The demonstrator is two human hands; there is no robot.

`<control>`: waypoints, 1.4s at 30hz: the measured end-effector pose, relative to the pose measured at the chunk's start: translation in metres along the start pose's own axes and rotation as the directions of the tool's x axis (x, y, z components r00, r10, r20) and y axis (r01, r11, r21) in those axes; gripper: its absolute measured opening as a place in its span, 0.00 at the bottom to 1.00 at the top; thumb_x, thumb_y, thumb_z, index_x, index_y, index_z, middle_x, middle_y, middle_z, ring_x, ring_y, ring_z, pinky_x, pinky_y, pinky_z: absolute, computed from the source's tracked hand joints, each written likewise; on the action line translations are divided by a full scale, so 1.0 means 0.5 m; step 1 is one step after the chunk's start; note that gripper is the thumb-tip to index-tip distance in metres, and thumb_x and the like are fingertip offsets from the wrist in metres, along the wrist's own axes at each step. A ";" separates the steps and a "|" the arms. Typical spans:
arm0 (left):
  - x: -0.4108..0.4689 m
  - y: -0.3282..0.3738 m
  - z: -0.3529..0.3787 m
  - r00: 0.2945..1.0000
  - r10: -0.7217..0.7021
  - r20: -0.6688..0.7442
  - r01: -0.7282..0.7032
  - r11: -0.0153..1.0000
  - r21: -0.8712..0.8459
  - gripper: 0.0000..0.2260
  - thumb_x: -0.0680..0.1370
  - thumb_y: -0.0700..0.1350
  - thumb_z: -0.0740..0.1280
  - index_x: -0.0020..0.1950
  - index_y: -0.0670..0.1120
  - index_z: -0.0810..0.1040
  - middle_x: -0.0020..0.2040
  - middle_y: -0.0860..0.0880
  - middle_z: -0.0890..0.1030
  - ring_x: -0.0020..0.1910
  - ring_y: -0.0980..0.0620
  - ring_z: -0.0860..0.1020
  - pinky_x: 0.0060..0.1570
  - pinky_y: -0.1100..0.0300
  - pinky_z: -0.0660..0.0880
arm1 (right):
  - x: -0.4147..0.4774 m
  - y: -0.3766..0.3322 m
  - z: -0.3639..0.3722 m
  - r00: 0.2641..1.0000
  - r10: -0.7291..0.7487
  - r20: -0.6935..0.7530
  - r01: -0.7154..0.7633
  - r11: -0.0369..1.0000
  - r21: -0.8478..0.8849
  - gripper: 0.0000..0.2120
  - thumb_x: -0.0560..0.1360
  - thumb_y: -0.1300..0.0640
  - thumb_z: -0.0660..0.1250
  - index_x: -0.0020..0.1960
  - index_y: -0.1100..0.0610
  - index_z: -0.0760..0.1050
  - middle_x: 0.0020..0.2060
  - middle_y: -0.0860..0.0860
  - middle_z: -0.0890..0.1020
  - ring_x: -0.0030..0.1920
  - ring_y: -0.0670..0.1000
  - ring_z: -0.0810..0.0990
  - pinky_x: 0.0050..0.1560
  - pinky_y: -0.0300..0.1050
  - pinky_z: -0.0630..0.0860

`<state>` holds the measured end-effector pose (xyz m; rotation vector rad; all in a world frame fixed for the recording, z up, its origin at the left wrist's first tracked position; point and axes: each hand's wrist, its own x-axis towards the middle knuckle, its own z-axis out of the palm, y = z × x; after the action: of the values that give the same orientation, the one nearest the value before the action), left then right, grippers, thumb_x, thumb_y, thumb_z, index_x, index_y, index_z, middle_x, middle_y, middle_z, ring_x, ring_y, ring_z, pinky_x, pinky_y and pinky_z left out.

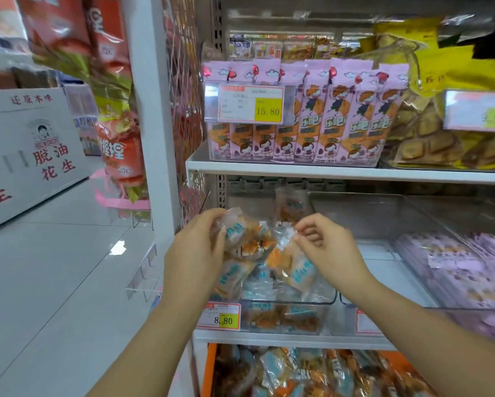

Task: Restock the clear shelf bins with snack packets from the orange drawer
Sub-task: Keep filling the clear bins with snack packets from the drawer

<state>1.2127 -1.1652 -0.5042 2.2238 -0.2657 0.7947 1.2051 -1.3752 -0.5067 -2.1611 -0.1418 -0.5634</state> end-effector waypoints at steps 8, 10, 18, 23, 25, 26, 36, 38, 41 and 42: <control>0.005 -0.015 -0.001 0.947 -0.284 0.150 0.319 0.887 -0.335 0.09 0.79 0.42 0.65 0.58 0.52 0.77 0.46 0.59 0.79 0.43 0.63 0.78 0.36 0.70 0.74 | -0.027 -0.029 -0.021 0.920 0.022 0.392 0.167 0.881 -0.442 0.29 0.74 0.56 0.69 0.71 0.45 0.62 0.56 0.42 0.75 0.43 0.37 0.74 0.39 0.25 0.65; 0.005 -0.009 -0.004 0.955 -0.270 0.124 0.297 0.881 -0.369 0.09 0.79 0.42 0.64 0.57 0.53 0.75 0.45 0.60 0.79 0.43 0.64 0.78 0.33 0.71 0.75 | -0.021 -0.026 -0.029 0.957 0.060 0.283 0.042 0.938 -0.343 0.29 0.71 0.56 0.72 0.67 0.46 0.64 0.57 0.45 0.74 0.50 0.44 0.74 0.42 0.30 0.66; 0.013 0.010 -0.006 0.900 -0.368 0.235 0.436 0.740 -0.512 0.05 0.76 0.39 0.68 0.44 0.48 0.77 0.43 0.50 0.82 0.43 0.55 0.81 0.32 0.66 0.75 | -0.017 -0.068 -0.083 0.976 0.010 0.216 -0.010 1.000 0.001 0.18 0.68 0.59 0.75 0.52 0.45 0.73 0.43 0.43 0.82 0.46 0.43 0.80 0.49 0.39 0.78; -0.001 0.044 0.005 0.917 -0.286 0.277 0.397 0.720 -0.570 0.01 0.77 0.40 0.68 0.46 0.45 0.78 0.38 0.50 0.81 0.30 0.62 0.79 0.26 0.70 0.72 | -0.030 -0.114 -0.096 0.913 -0.082 0.399 0.128 0.987 -0.091 0.23 0.68 0.55 0.76 0.54 0.43 0.67 0.49 0.43 0.76 0.44 0.40 0.77 0.43 0.32 0.72; -0.009 0.059 0.011 0.893 -0.282 0.352 0.446 0.669 -0.595 0.03 0.77 0.40 0.68 0.49 0.43 0.78 0.32 0.51 0.79 0.24 0.61 0.75 0.23 0.68 0.71 | -0.037 -0.129 -0.092 0.925 -0.119 0.361 0.139 0.990 -0.030 0.24 0.64 0.57 0.78 0.52 0.46 0.68 0.44 0.45 0.77 0.42 0.44 0.77 0.43 0.35 0.75; -0.012 0.065 0.013 0.873 -0.287 0.395 0.482 0.632 -0.607 0.03 0.77 0.41 0.69 0.49 0.43 0.78 0.30 0.49 0.78 0.25 0.59 0.74 0.24 0.66 0.72 | -0.040 -0.135 -0.090 0.930 -0.138 0.342 0.151 0.988 -0.010 0.23 0.63 0.57 0.79 0.51 0.46 0.70 0.43 0.45 0.78 0.42 0.44 0.78 0.45 0.35 0.76; -0.028 0.080 0.022 0.681 -0.218 0.699 0.717 0.392 -0.577 0.09 0.81 0.42 0.61 0.47 0.45 0.81 0.44 0.44 0.84 0.42 0.47 0.80 0.48 0.50 0.76 | -0.046 -0.140 -0.077 0.897 -0.241 0.372 0.322 0.930 -0.175 0.15 0.70 0.55 0.73 0.51 0.42 0.73 0.44 0.32 0.75 0.50 0.30 0.73 0.49 0.24 0.69; -0.029 0.079 0.024 0.671 -0.184 0.718 0.732 0.320 -0.602 0.09 0.81 0.43 0.61 0.51 0.44 0.81 0.47 0.42 0.82 0.44 0.47 0.80 0.48 0.51 0.76 | -0.047 -0.124 -0.075 0.913 -0.226 0.341 0.309 0.927 -0.213 0.16 0.71 0.55 0.73 0.52 0.40 0.72 0.45 0.33 0.74 0.50 0.35 0.74 0.50 0.27 0.68; -0.030 0.077 0.019 0.680 -0.060 0.730 0.700 0.349 -0.623 0.17 0.76 0.50 0.68 0.61 0.43 0.77 0.58 0.40 0.80 0.54 0.46 0.79 0.59 0.46 0.74 | -0.047 -0.101 -0.072 0.935 -0.270 0.229 0.319 0.923 -0.215 0.17 0.69 0.55 0.74 0.54 0.44 0.74 0.49 0.39 0.73 0.53 0.40 0.71 0.55 0.29 0.66; -0.031 0.075 0.022 0.684 -0.011 0.729 0.672 0.396 -0.625 0.22 0.73 0.50 0.71 0.64 0.44 0.75 0.60 0.41 0.79 0.56 0.48 0.78 0.61 0.48 0.73 | -0.046 -0.095 -0.072 0.942 -0.277 0.189 0.313 0.929 -0.198 0.17 0.69 0.55 0.75 0.56 0.47 0.76 0.51 0.43 0.74 0.53 0.40 0.71 0.56 0.27 0.65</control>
<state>1.1900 -1.2002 -0.4979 1.3171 -0.3606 -0.3983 1.1583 -1.3720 -0.4636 -2.4253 -0.5213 -0.6014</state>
